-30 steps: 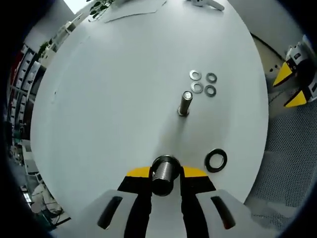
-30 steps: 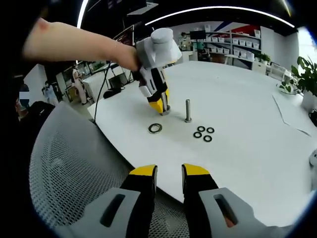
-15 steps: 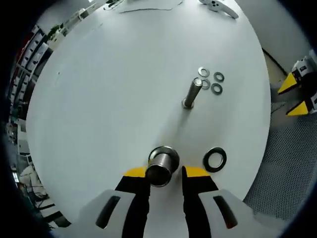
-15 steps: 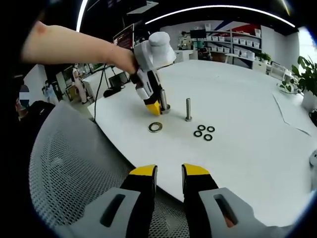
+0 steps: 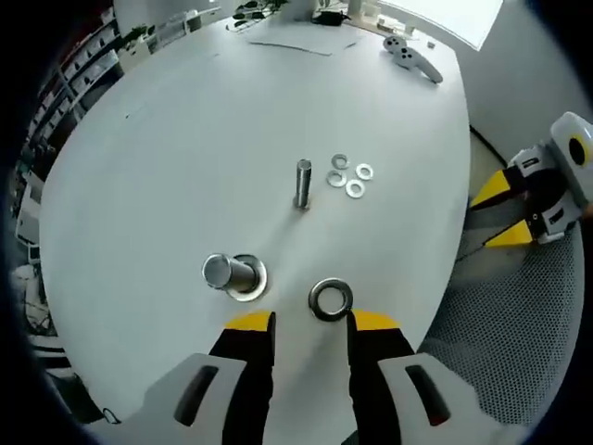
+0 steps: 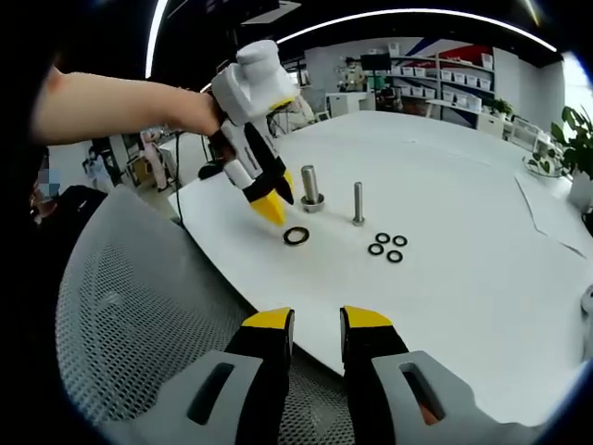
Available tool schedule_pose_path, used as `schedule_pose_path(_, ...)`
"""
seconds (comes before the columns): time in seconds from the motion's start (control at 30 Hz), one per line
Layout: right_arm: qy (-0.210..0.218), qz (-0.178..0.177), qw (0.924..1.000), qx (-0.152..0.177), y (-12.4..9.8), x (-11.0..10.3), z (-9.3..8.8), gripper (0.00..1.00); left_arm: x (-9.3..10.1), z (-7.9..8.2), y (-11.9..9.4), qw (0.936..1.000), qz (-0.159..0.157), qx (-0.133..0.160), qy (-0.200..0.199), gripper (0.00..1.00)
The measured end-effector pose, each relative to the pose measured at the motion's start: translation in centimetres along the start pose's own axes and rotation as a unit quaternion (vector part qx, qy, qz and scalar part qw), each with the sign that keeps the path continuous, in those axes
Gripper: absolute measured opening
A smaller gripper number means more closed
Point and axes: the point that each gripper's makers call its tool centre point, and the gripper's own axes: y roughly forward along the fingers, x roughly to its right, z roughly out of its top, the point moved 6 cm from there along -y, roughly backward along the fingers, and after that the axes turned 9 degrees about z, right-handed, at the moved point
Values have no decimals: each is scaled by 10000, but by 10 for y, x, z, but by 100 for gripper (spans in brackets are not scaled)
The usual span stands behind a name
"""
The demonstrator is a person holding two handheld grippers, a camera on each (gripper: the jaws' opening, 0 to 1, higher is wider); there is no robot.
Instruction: Place the washer onto the threaded stud by aligning its center hole with the stud, sliding it down to the base, and recovering from edge contact or off-axis alignment until the washer reaches the visible bottom stop.
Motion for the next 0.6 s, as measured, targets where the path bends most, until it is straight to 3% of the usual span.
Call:
schedule_pose_path(0.3, -8, 25, 10000, -5, 0, -1, 0, 23, 16, -1, 9, 9999, -59, -84, 135, 38)
schedule_pose_path(0.47, -8, 21, 10000, 4, 0, 0, 0, 23, 20, 5, 17, 9999, -92, -81, 94, 37)
schedule_pose_path(0.53, -8, 22, 10000, 3, 0, 0, 0, 23, 21, 5, 19, 9995, -33, -163, 277, 37)
schedule_pose_path(0.6, -10, 26, 10000, -2, 0, 0, 0, 23, 20, 1, 22, 9961, 167, -367, 782, 37)
